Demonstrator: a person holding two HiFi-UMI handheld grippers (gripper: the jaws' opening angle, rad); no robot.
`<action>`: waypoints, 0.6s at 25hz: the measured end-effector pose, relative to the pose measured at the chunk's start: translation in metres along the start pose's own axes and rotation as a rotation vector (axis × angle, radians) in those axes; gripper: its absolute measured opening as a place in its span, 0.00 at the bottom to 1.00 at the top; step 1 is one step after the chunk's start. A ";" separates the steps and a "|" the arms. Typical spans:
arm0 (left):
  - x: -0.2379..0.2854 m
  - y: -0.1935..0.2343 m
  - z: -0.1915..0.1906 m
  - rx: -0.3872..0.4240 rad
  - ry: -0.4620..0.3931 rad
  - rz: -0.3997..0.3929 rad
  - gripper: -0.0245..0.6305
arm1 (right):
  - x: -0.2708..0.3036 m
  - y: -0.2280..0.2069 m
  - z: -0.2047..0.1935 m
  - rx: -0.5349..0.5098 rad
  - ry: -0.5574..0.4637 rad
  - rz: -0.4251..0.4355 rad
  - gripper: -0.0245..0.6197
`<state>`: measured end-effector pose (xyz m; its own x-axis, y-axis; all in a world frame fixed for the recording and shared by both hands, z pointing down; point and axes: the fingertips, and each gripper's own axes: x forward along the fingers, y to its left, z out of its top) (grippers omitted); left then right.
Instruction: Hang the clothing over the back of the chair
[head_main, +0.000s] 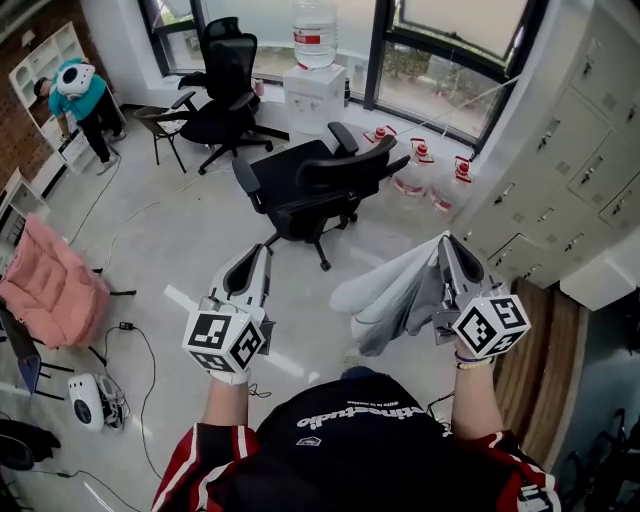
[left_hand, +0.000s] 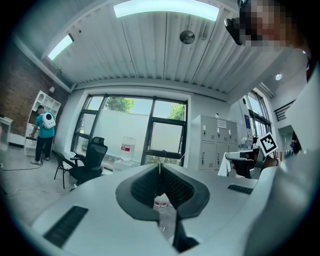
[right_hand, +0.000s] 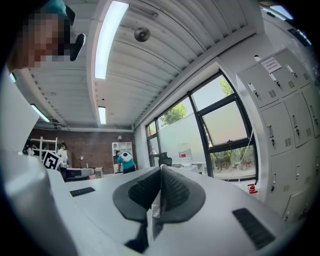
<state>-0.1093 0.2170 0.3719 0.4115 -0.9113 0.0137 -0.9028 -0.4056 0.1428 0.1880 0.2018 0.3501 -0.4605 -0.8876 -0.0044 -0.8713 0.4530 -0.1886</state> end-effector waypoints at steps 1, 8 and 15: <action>0.001 0.001 0.000 -0.001 0.002 -0.001 0.08 | 0.002 -0.001 0.002 -0.001 -0.002 0.002 0.07; 0.028 0.018 -0.005 -0.007 0.013 0.017 0.08 | 0.037 -0.007 0.015 -0.019 -0.031 0.047 0.07; 0.080 0.039 0.005 -0.010 0.013 0.028 0.08 | 0.095 -0.030 0.024 -0.013 -0.032 0.082 0.07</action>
<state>-0.1121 0.1274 0.3738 0.3880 -0.9211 0.0307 -0.9127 -0.3794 0.1517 0.1746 0.1021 0.3315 -0.5251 -0.8495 -0.0504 -0.8331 0.5252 -0.1734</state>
